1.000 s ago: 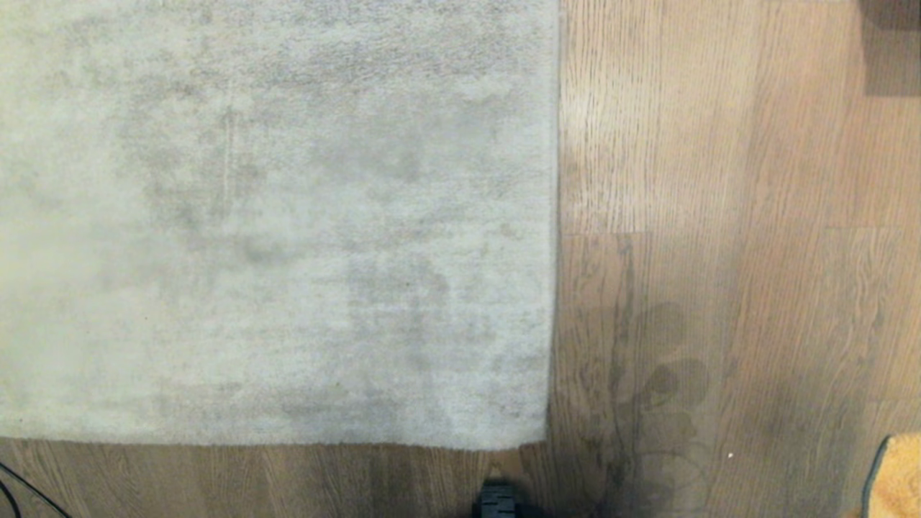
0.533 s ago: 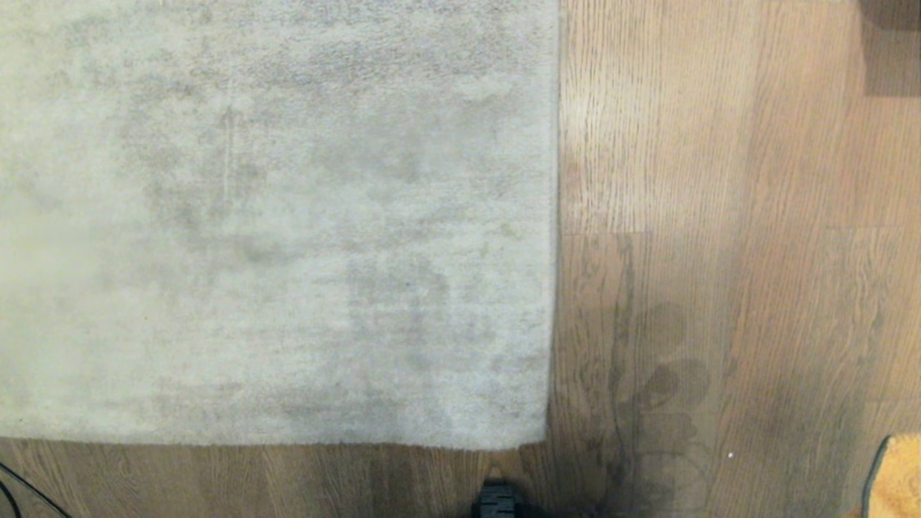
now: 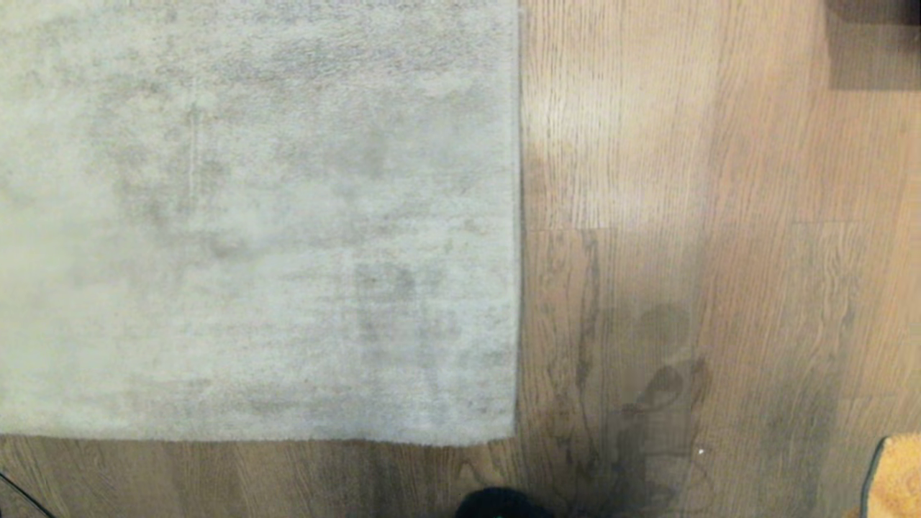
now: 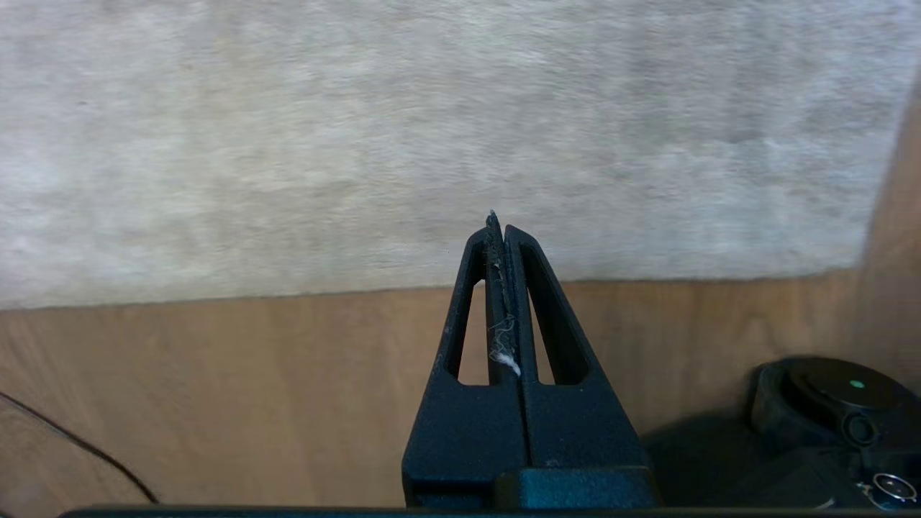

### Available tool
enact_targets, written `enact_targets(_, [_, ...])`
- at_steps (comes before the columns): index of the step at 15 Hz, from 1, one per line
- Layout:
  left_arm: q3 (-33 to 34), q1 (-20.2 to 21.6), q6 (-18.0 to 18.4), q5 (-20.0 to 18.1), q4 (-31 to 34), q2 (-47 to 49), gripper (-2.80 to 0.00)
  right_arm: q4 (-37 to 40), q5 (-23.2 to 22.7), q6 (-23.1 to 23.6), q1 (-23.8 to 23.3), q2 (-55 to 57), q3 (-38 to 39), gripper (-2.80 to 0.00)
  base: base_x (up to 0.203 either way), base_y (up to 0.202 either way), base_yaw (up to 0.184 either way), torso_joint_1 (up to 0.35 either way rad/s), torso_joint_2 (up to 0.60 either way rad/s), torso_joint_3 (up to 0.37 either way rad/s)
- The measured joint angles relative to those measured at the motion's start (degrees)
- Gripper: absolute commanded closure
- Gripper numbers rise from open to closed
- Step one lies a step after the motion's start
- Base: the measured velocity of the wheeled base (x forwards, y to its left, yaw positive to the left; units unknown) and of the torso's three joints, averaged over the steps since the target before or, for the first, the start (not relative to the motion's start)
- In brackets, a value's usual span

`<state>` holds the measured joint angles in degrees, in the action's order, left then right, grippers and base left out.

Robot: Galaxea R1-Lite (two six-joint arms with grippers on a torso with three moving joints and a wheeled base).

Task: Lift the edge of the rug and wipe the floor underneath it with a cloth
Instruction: Put down the rag

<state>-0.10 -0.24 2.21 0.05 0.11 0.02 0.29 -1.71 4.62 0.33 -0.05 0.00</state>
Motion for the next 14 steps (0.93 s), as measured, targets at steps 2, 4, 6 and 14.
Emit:
enact_targets(2, [0.0,-0.02,0.0,0.0,-0.01,0.0,0.0,0.06,-0.02,0.0,-0.04,0.0,0.0,0.0,0.0,-0.193,0.003,0.004,0.0,0.002])
enact_targets(4, [0.0,-0.02,-0.06,0.02,0.0,0.0,0.0,0.04,-0.02,0.0,0.0,0.0,0.0,0.0,0.0,-0.194,0.002,0.002,0.0,0.002])
enact_targets(6, [0.0,-0.02,-0.04,0.02,0.05,0.0,0.0,0.08,-0.02,0.0,0.0,0.0,0.0,0.0,0.0,-0.193,0.004,0.004,0.0,0.002])
enact_targets(14, [0.0,-0.02,-0.1,0.0,0.05,0.0,0.0,0.06,-0.02,0.0,0.0,-0.02,0.0,0.0,0.0,-0.194,0.002,0.002,0.0,0.002])
